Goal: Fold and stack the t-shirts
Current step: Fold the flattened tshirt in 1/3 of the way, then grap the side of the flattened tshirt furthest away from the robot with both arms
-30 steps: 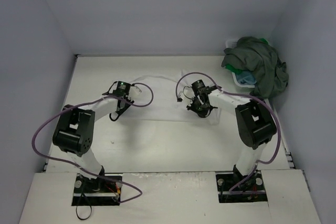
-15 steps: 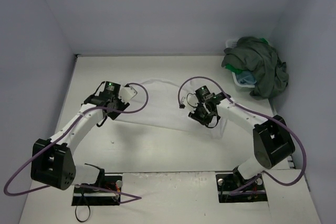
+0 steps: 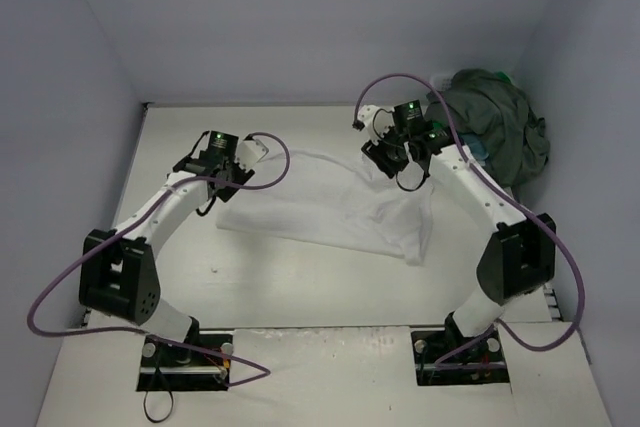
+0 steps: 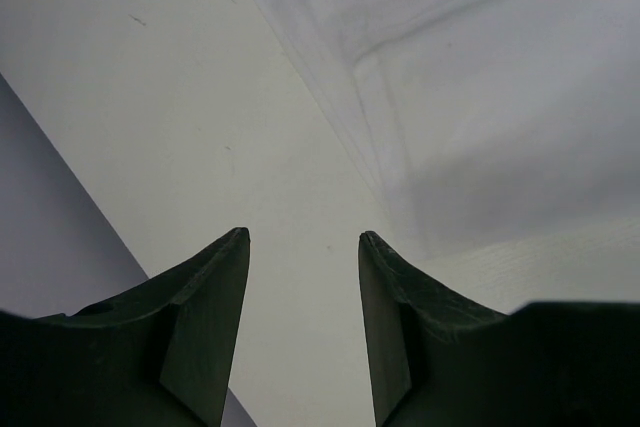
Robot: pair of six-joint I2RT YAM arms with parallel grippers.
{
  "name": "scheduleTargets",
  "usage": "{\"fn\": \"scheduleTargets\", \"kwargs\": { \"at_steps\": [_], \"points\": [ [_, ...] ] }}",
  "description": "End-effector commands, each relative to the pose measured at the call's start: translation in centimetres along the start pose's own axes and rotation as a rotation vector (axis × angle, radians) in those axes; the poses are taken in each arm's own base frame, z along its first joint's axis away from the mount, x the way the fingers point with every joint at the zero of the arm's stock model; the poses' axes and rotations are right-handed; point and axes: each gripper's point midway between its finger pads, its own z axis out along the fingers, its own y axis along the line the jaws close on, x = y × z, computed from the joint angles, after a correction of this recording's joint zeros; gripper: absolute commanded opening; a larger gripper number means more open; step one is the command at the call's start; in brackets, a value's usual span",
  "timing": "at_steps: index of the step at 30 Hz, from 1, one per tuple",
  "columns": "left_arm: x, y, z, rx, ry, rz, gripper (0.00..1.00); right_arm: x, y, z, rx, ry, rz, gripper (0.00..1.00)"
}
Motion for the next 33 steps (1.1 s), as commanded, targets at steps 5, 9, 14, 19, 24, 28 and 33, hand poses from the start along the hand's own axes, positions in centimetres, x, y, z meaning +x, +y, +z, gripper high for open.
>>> {"fn": "scheduleTargets", "kwargs": {
  "at_steps": [5,9,14,19,24,28,33],
  "points": [
    [-4.3,2.9,3.5,-0.066,-0.058,-0.052,0.42,-0.3,-2.4,5.7,-0.063,0.022,0.093,0.41],
    [-4.9,3.1,4.5,-0.064,-0.06,-0.058,0.42,-1.1,-2.9,7.9,-0.078,0.022,0.109,0.42],
    [-4.7,3.0,5.3,-0.067,-0.05,-0.055,0.42,-1.6,-3.3,10.2,-0.089,0.027,0.121,0.42],
    [-3.9,2.8,5.8,-0.066,-0.04,-0.054,0.43,-1.4,-2.8,12.2,-0.106,0.047,0.126,0.42],
    [-3.2,3.1,5.9,-0.062,-0.034,-0.062,0.42,-0.7,-2.3,13.7,-0.103,0.083,0.116,0.42],
    [-2.9,3.3,5.9,-0.062,-0.033,-0.064,0.42,-0.1,-2.0,14.7,-0.103,0.109,0.111,0.42],
    [-3.0,3.6,5.6,-0.065,-0.043,-0.068,0.42,0.4,-2.5,15.3,-0.07,0.132,0.101,0.42]
  ]
}}
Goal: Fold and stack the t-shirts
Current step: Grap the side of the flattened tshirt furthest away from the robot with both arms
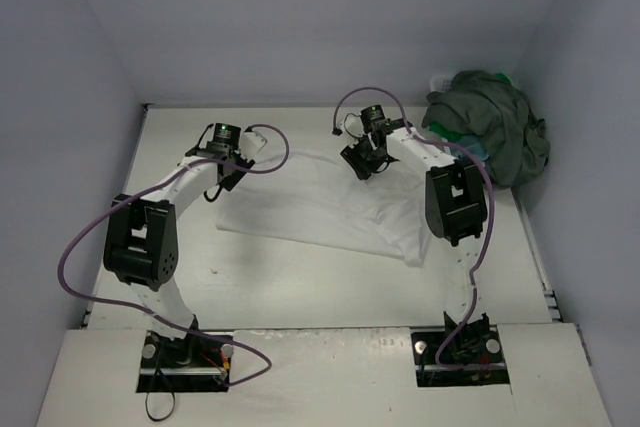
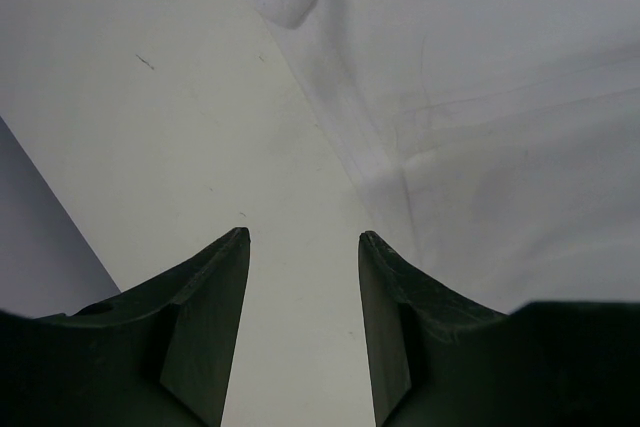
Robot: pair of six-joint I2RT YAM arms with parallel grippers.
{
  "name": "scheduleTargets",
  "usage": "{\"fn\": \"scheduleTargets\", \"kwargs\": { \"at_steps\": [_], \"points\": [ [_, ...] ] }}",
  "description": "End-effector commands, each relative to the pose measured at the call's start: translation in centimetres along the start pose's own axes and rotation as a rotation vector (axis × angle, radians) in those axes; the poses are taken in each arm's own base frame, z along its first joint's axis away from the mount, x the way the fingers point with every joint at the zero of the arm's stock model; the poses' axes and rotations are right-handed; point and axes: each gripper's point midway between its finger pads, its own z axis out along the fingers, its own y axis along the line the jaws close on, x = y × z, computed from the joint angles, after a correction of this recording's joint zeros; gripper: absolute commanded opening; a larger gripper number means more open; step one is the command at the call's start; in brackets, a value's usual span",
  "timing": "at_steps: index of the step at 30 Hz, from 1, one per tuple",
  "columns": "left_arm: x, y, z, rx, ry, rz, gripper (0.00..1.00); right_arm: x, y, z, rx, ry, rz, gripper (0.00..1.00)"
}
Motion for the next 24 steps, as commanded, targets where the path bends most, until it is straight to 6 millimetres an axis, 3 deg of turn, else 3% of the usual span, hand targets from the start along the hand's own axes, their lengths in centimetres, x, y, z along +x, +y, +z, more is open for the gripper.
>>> {"fn": "scheduleTargets", "kwargs": {
  "at_steps": [1,14,24],
  "points": [
    [-1.9,1.5,-1.5,-0.041,-0.081,-0.02,0.42,-2.5,-1.9,-1.7,0.077,-0.057,-0.004,0.42],
    [-2.1,1.8,-2.0,-0.046,-0.088,-0.03,0.42,-4.5,-2.5,-5.0,0.109,-0.133,0.016,0.42],
    [-2.1,2.0,-2.1,-0.053,-0.086,-0.027,0.42,-3.0,-3.7,-4.4,0.15,-0.094,0.024,0.38]
  ]
}}
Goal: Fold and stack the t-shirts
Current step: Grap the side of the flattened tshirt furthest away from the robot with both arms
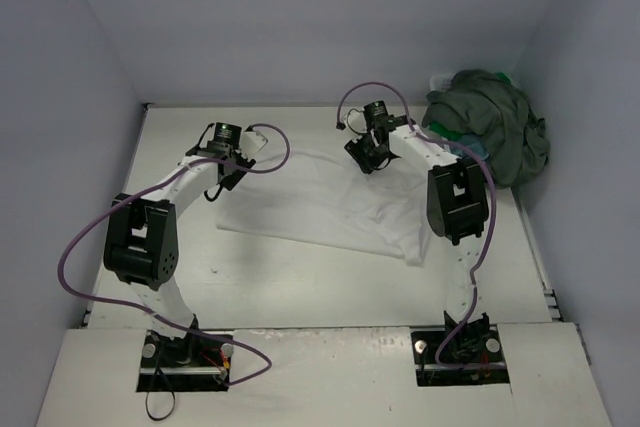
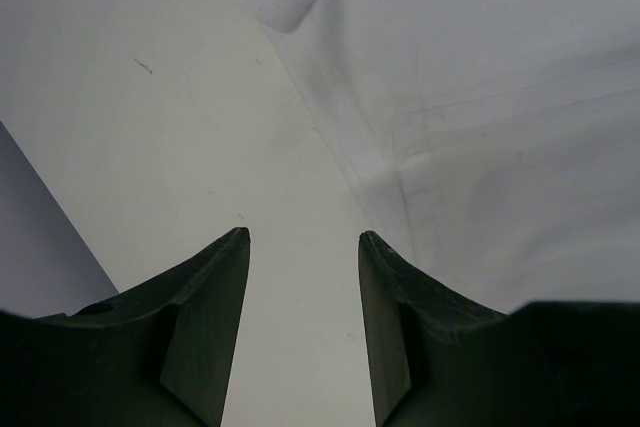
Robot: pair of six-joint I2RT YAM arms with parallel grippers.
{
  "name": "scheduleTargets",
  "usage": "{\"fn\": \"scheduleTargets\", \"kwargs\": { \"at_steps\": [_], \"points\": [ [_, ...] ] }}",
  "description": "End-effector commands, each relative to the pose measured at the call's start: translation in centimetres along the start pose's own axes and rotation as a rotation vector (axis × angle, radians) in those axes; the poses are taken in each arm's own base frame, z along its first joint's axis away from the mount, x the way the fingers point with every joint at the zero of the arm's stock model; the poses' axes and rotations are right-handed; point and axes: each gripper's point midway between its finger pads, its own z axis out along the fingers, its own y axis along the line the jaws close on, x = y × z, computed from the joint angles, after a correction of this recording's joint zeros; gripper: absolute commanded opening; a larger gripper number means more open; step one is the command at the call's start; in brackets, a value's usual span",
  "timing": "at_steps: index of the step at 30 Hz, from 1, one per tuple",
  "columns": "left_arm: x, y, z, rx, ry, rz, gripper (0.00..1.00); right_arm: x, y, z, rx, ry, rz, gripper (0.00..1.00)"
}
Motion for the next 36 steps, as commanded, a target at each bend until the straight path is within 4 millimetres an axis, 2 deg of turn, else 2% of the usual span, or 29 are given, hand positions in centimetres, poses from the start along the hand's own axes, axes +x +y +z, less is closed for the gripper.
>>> {"fn": "scheduleTargets", "kwargs": {
  "at_steps": [1,7,10,16,19,23,24,25,31,36],
  "points": [
    [-2.1,2.0,-2.1,-0.054,-0.081,-0.026,0.42,-2.6,-2.6,-3.9,0.1,-0.088,0.007,0.37],
    [-2.2,1.9,-2.0,-0.046,-0.081,-0.031,0.42,-1.5,-3.1,-3.4,0.106,-0.067,0.013,0.33],
    [-2.1,1.8,-1.9,-0.042,-0.077,-0.03,0.42,-0.9,-2.9,-3.0,0.099,-0.057,0.014,0.26],
    [-1.9,1.8,-1.8,-0.045,-0.07,-0.023,0.42,-0.7,-2.9,-2.6,0.099,-0.054,0.027,0.05],
    [-2.0,1.9,-1.8,-0.047,-0.07,-0.023,0.42,-1.0,-3.3,-2.9,0.106,-0.065,0.043,0.03],
    [-2.0,1.7,-1.3,-0.041,-0.057,-0.025,0.42,-1.3,-3.9,-3.7,0.113,-0.086,0.067,0.05],
    [-2.0,1.5,-1.1,-0.036,-0.054,-0.031,0.42,-1.3,-4.1,-4.0,0.115,-0.092,0.073,0.07],
    [-2.1,1.4,-1.1,-0.031,-0.056,-0.031,0.42,-1.4,-4.2,-4.2,0.114,-0.098,0.076,0.15],
    [-2.1,1.3,-1.1,-0.028,-0.057,-0.036,0.42,-0.9,-5.1,-5.2,0.125,-0.107,0.092,0.29],
    [-1.9,1.2,-1.1,-0.029,-0.056,-0.036,0.42,-1.2,-5.5,-6.1,0.13,-0.127,0.1,0.28]
  ]
}}
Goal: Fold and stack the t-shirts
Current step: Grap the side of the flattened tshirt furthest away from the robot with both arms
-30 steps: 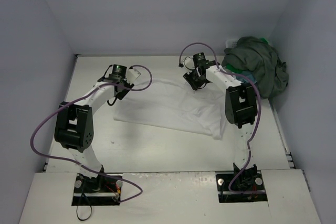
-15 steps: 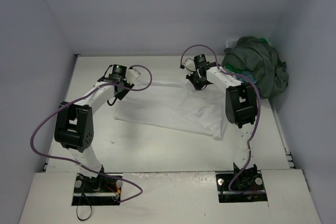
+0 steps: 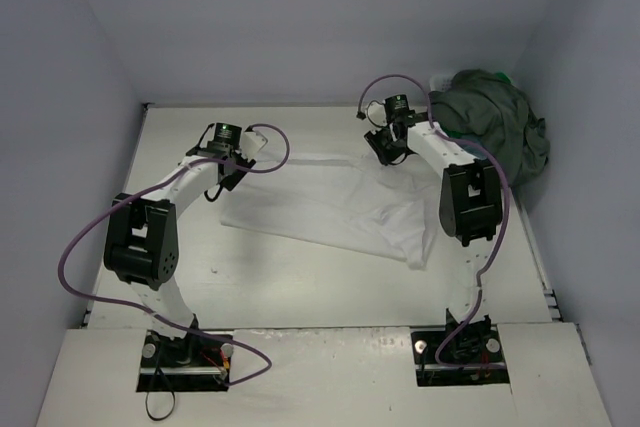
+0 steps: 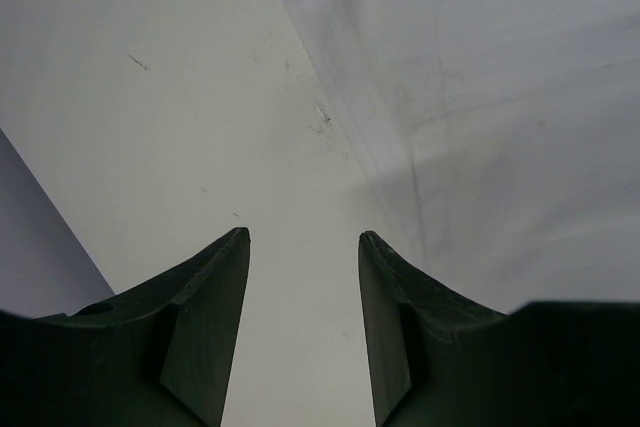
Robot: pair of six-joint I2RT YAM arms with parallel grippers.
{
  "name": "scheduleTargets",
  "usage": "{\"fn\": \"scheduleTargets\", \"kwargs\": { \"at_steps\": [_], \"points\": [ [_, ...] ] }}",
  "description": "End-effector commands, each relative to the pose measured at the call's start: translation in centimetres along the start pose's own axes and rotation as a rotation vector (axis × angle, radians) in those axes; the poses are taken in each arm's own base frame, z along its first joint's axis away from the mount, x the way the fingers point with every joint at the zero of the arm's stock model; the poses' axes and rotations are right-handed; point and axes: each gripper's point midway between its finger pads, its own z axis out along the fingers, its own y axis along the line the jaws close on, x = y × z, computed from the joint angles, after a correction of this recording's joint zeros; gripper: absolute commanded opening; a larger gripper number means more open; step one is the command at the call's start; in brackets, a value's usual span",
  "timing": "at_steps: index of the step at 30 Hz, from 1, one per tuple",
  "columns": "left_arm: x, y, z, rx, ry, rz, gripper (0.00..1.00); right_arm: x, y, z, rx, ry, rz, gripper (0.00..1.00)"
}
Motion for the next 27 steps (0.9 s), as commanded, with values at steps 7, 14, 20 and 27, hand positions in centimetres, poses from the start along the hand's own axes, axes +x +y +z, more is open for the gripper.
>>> {"fn": "scheduleTargets", "kwargs": {
  "at_steps": [7,14,20,27],
  "points": [
    [-2.0,1.1,-1.2,-0.026,-0.062,-0.029,0.42,-2.7,-0.8,-4.2,0.026,-0.106,0.003,0.1],
    [-1.8,1.1,-1.0,-0.029,-0.055,-0.024,0.42,-2.2,-0.8,-3.6,0.008,-0.098,0.018,0.15],
    [-1.8,1.0,-1.0,-0.027,-0.056,-0.028,0.42,-1.4,-0.4,-2.9,-0.011,-0.077,0.019,0.31],
    [-1.5,0.8,-0.7,-0.026,-0.055,-0.025,0.42,-0.7,-0.3,-1.9,-0.022,-0.058,0.023,0.34]
  ]
}}
